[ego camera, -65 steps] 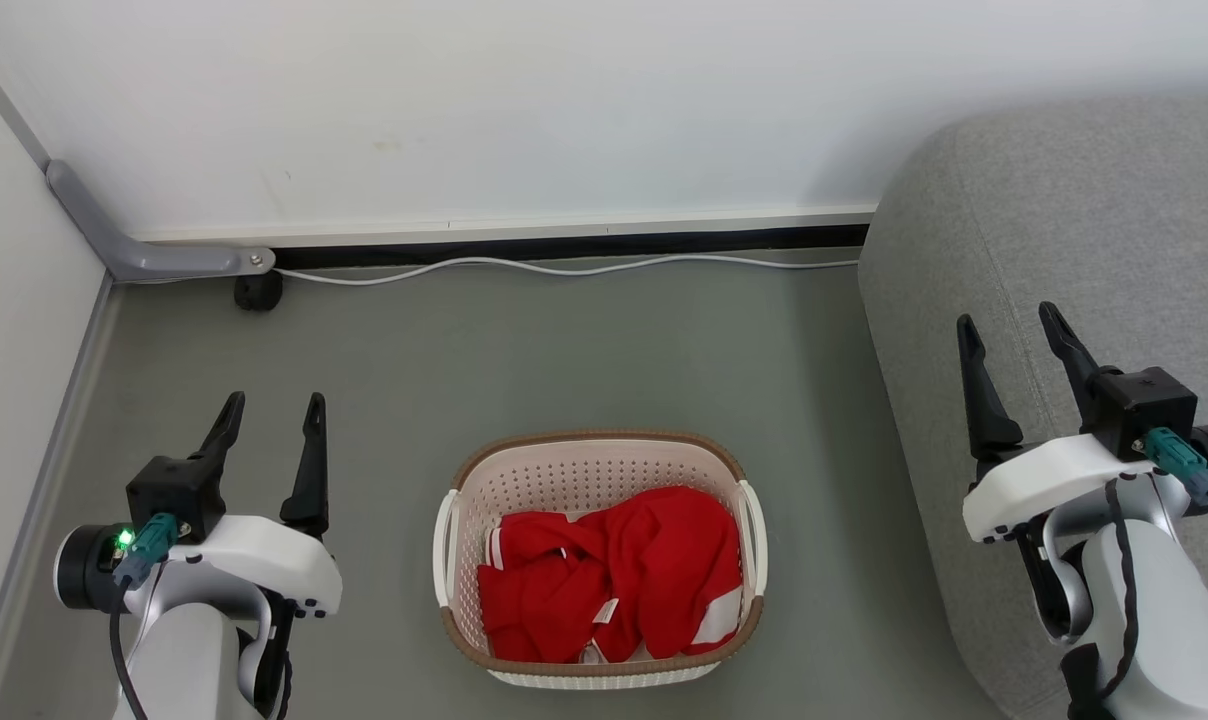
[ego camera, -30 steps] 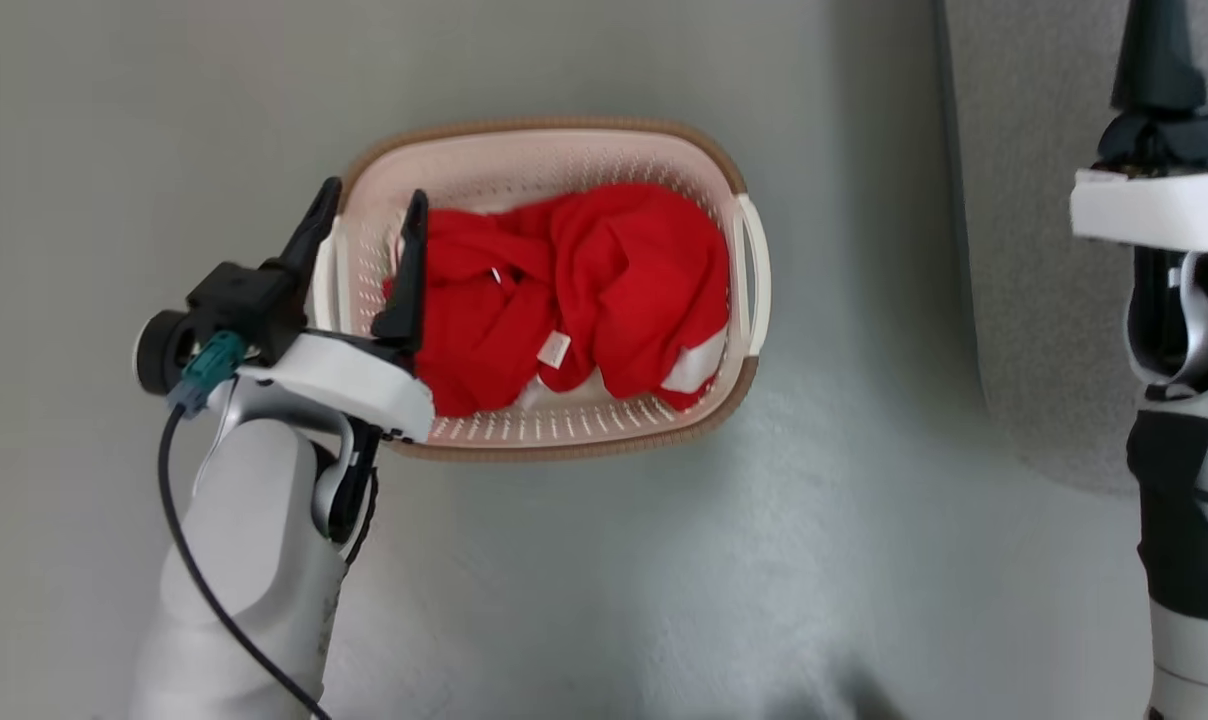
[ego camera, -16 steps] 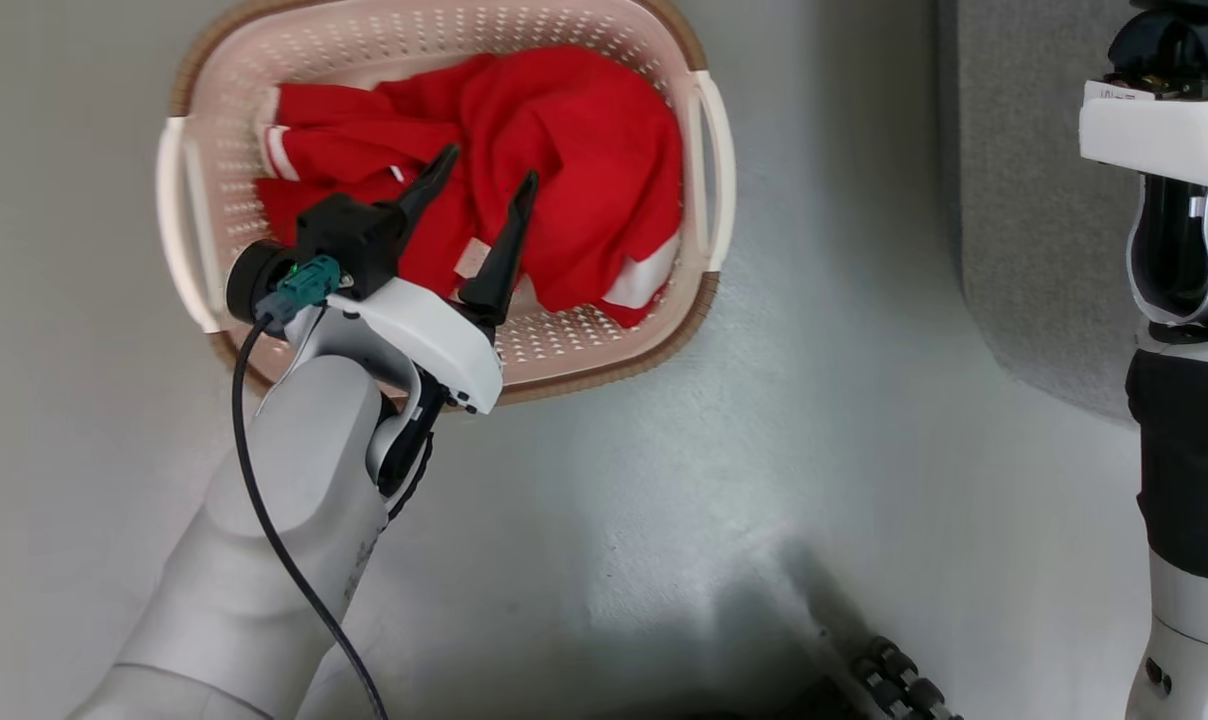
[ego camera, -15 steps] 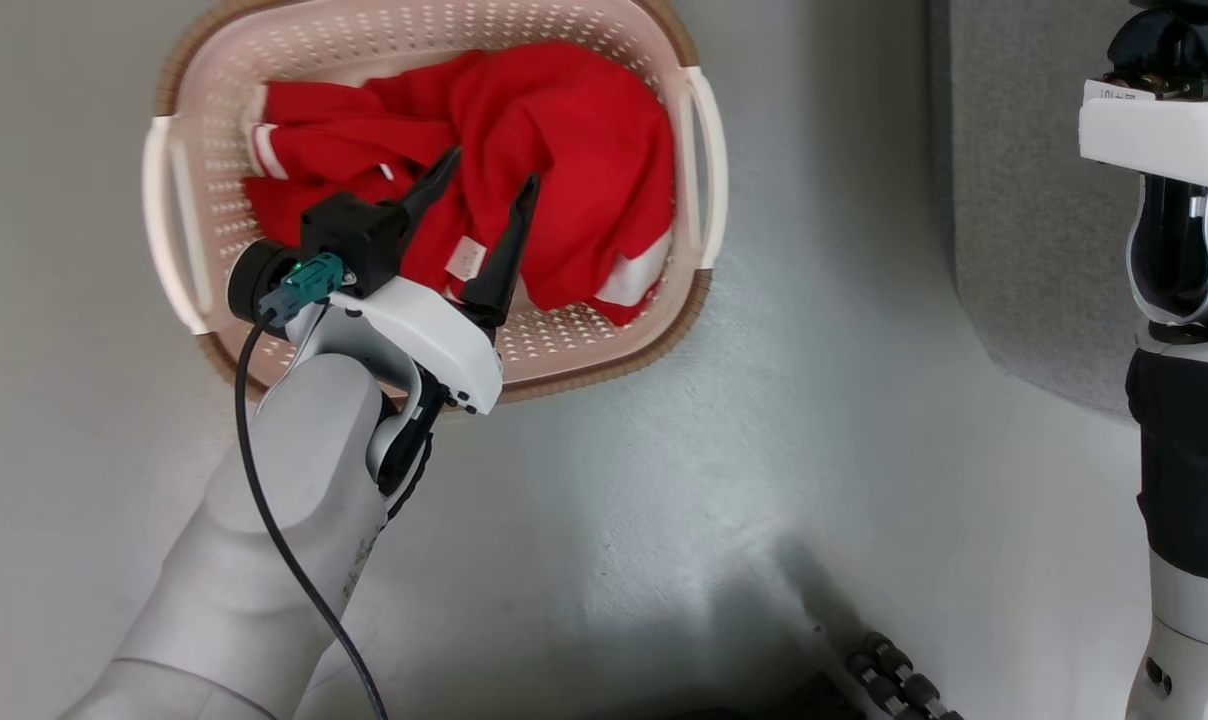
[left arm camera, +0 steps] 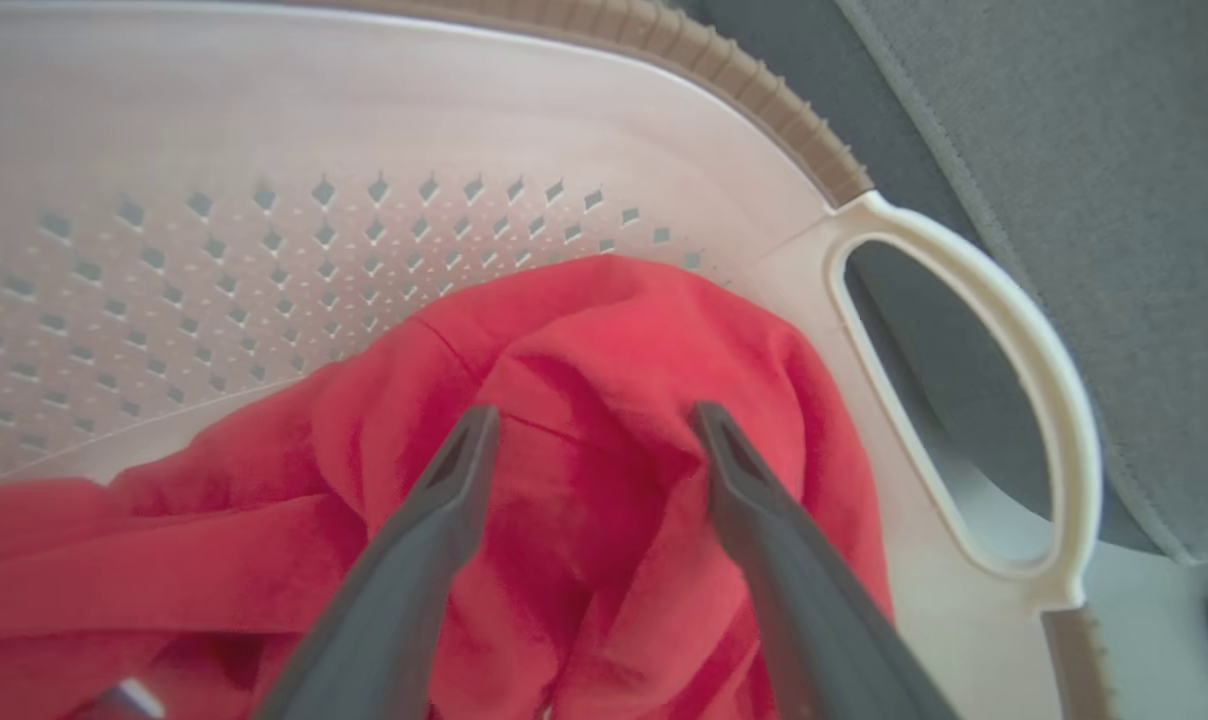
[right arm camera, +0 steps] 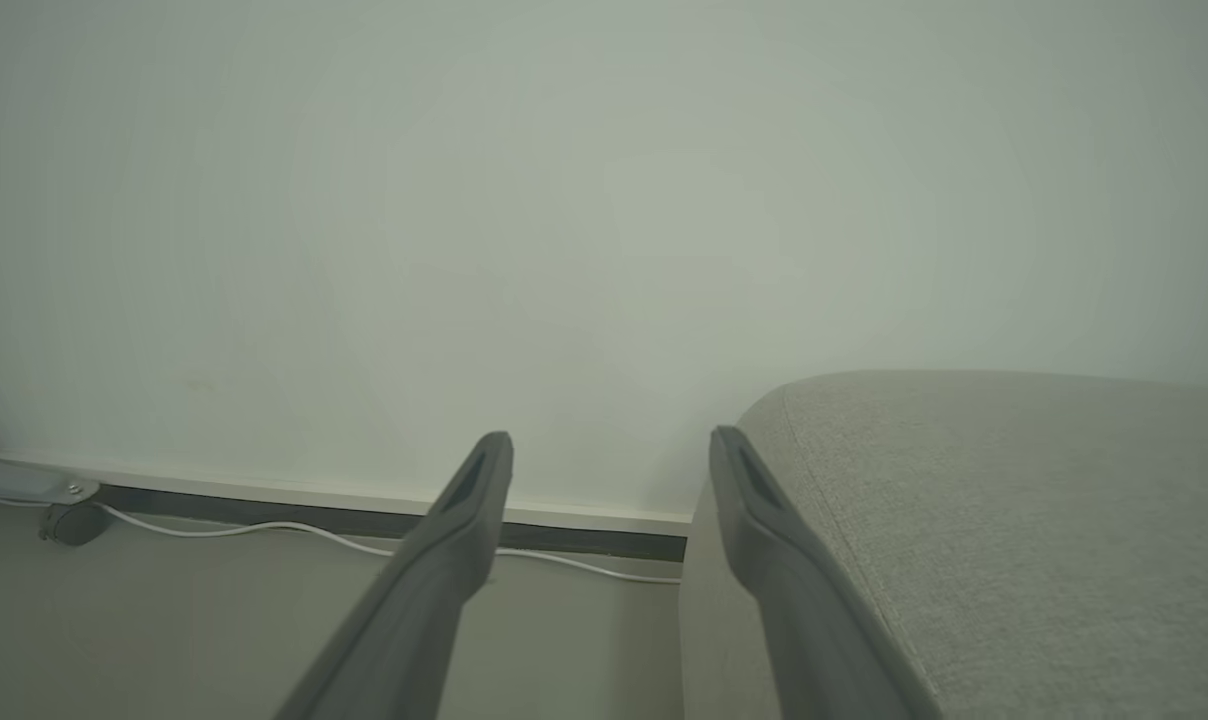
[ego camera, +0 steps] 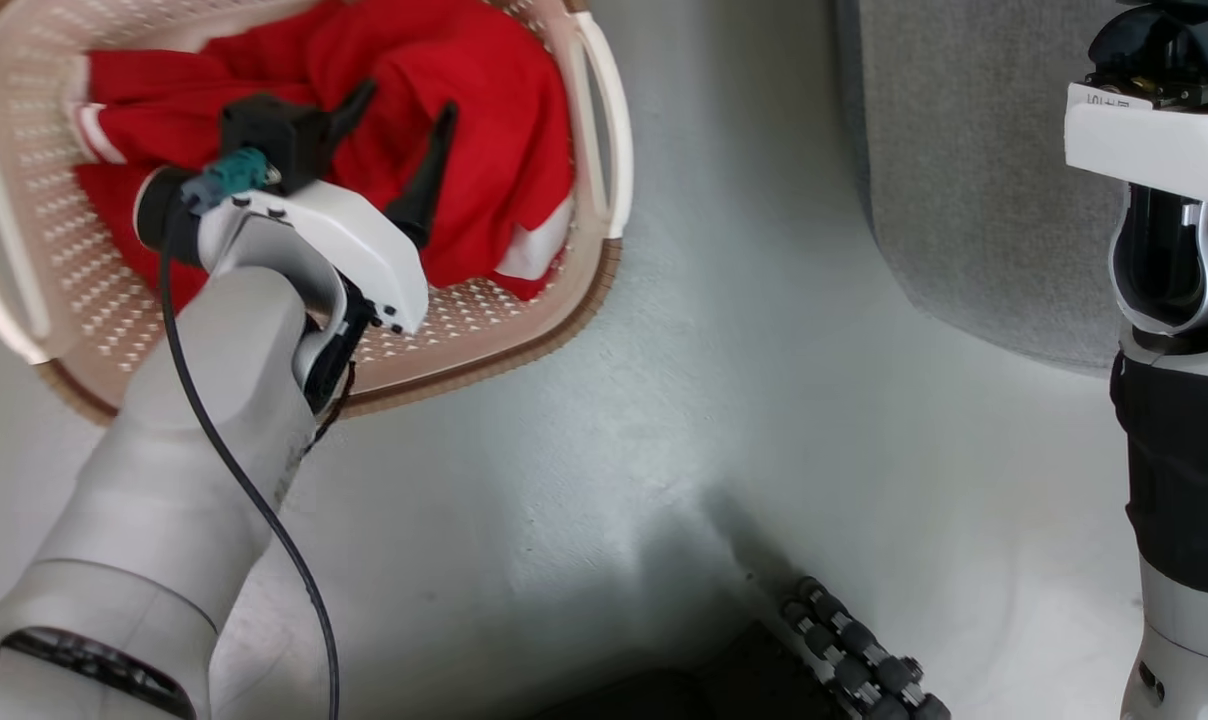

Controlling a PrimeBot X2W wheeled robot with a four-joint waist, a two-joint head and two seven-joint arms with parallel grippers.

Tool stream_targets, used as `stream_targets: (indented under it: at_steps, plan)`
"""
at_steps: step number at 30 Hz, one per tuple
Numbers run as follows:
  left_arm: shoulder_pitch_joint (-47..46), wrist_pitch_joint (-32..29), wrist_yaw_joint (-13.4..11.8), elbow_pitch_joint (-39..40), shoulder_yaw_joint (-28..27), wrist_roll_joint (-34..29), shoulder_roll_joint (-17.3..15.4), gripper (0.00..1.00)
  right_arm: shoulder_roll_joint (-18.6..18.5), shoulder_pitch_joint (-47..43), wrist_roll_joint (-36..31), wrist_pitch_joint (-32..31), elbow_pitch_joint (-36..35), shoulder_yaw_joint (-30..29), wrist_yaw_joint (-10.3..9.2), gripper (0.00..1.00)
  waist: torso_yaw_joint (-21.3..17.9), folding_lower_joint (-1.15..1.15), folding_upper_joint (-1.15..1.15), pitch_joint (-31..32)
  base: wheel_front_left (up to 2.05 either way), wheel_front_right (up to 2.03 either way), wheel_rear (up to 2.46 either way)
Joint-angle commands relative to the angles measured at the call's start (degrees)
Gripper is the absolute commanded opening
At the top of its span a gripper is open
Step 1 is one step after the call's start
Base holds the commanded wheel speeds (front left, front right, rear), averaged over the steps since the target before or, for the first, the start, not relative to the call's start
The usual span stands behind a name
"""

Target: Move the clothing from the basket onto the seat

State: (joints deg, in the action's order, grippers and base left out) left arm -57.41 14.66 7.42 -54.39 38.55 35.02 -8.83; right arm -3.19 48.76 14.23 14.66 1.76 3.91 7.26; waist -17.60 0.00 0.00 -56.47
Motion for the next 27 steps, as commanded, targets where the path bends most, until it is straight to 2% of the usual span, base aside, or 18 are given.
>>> stream_targets:
  at_steps: [1,10,11,12,18,22,27]
  plan:
    - [-1.04,0.34,0.06,-0.65,0.52,1.04,-0.40,1.00,0.31,-1.22,0.66,0.34,-2.21,0.41,0.23,1.00,-1.27,0.00,0.00,-1.37,0.00,0.00,0.00]
    - [-4.00,0.34,0.06,-4.75,5.49,3.51,0.27,1.00,0.31,-2.54,1.07,0.34,-3.02,-0.14,0.23,1.00,-1.23,0.00,0.00,-1.97,0.00,0.00,0.00]
    - [-4.27,0.34,0.06,-5.37,5.88,4.00,0.35,0.53,0.31,-2.70,1.09,0.34,-3.10,-0.10,0.23,1.00,-1.27,0.00,0.00,-1.93,0.00,0.00,0.00]
    - [-4.62,0.34,0.06,-5.86,6.45,4.19,0.37,0.00,0.31,-2.89,1.26,0.34,-3.12,-0.04,0.23,1.00,-1.30,0.00,0.00,-1.88,0.00,0.00,0.00]
    - [-5.75,0.34,0.06,-4.99,8.14,5.20,-0.66,0.00,0.31,-2.90,1.44,0.34,-2.97,-0.32,0.23,1.00,-1.55,0.00,0.00,-1.42,0.00,0.00,0.00]
    - [-4.09,0.34,0.06,-1.95,6.25,4.54,-2.49,0.00,0.31,-2.68,1.51,0.34,-2.21,-0.35,0.23,1.00,-1.57,0.00,0.00,0.53,0.00,0.00,0.00]
    - [0.47,0.34,0.06,2.45,4.06,1.98,-2.25,0.00,0.31,-4.15,0.14,0.34,-0.26,-1.05,0.23,1.00,0.40,0.00,0.00,5.25,0.00,0.00,0.00]
